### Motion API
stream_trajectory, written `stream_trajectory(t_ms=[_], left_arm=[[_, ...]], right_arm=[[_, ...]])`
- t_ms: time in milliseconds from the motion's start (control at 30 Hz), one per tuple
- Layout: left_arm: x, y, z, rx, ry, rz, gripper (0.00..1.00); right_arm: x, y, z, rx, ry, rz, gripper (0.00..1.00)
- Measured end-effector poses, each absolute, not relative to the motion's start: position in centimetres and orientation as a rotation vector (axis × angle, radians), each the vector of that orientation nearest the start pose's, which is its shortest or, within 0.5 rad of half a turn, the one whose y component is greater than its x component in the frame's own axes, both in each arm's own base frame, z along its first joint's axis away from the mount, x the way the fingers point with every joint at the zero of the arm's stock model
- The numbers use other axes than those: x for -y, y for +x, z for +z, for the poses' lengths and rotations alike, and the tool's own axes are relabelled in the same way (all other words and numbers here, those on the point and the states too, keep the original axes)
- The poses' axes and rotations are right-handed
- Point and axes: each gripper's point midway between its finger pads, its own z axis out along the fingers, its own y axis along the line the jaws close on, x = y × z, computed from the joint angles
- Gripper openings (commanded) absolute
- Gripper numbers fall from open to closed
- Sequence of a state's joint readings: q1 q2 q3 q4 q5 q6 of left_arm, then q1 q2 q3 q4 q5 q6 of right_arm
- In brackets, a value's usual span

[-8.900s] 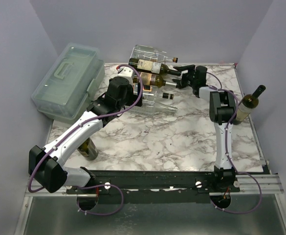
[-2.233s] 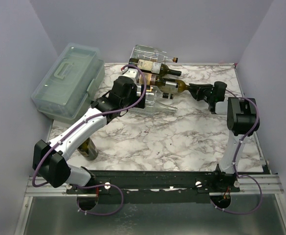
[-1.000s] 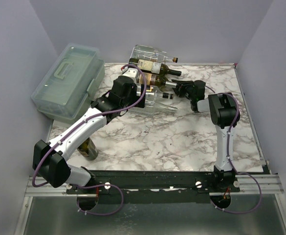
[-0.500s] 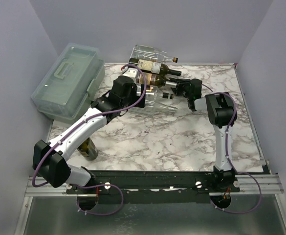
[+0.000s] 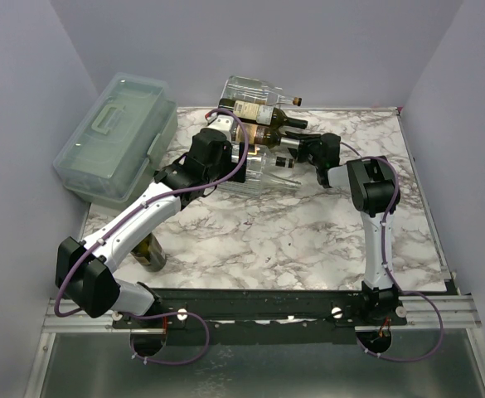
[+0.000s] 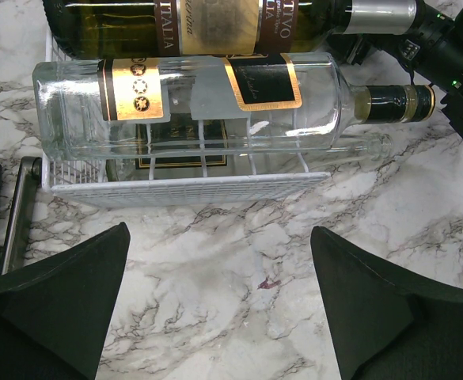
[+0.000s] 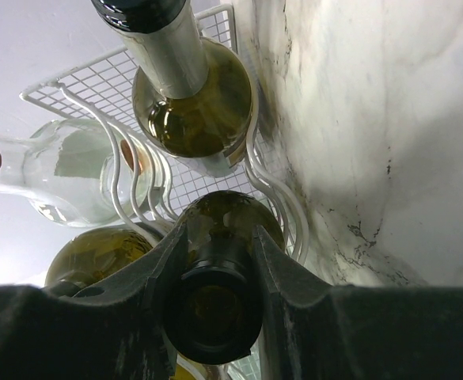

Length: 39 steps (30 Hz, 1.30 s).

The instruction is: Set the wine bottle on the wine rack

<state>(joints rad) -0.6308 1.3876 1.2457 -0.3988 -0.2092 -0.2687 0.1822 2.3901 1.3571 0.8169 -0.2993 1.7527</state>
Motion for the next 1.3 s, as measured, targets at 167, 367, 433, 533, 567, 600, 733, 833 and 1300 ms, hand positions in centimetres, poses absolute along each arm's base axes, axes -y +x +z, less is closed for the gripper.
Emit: stream_trajectory(t_ms=[167, 367, 433, 533, 567, 600, 733, 833, 1300], left_arm=[[22.4, 35.0, 23.6, -2.099, 0.257, -0.320, 0.99], [22.4, 35.0, 23.6, -2.099, 0.257, -0.320, 0.99], [22.4, 35.0, 23.6, -2.099, 0.257, -0.320, 0.99], [22.4, 35.0, 23.6, -2.099, 0.257, -0.320, 0.99], [22.4, 35.0, 23.6, -2.099, 0.257, -0.320, 0.99], [22.4, 35.0, 23.6, -2.099, 0.257, -0.320, 0.99], [22.4, 35.0, 23.6, -2.099, 0.256, -0.320, 0.99], [22.4, 35.0, 23.6, -2.100, 0.257, -0.320, 0.99], [22.4, 35.0, 23.6, -2.098, 0.256, -0.321, 0.99]], right_arm=[[-20.1, 58.9, 7.2, -1.659, 1.299, 1.564, 0.30], [-20.1, 58.8, 6.8, -1.679, 1.286, 1.543, 0.49], [-20.1, 58.8, 6.8, -1.679, 1.296, 1.544, 0.55], [-20.1, 58.5, 6.8, -1.683, 1.298, 1.546, 0.65], [-20.1, 58.4, 7.0, -1.681, 1.292, 1.548, 0.68], [-20.2, 58.4, 7.2, -1.681, 1.292, 1.549, 0.70], [-20.1, 58.0, 7.8, -1.688, 1.296, 1.545, 0.81], [-20.1, 57.4, 7.9, -1.707, 1.312, 1.528, 0.84], [-18.0, 53.0, 6.8, -1.790, 1.372, 1.416, 0.84]])
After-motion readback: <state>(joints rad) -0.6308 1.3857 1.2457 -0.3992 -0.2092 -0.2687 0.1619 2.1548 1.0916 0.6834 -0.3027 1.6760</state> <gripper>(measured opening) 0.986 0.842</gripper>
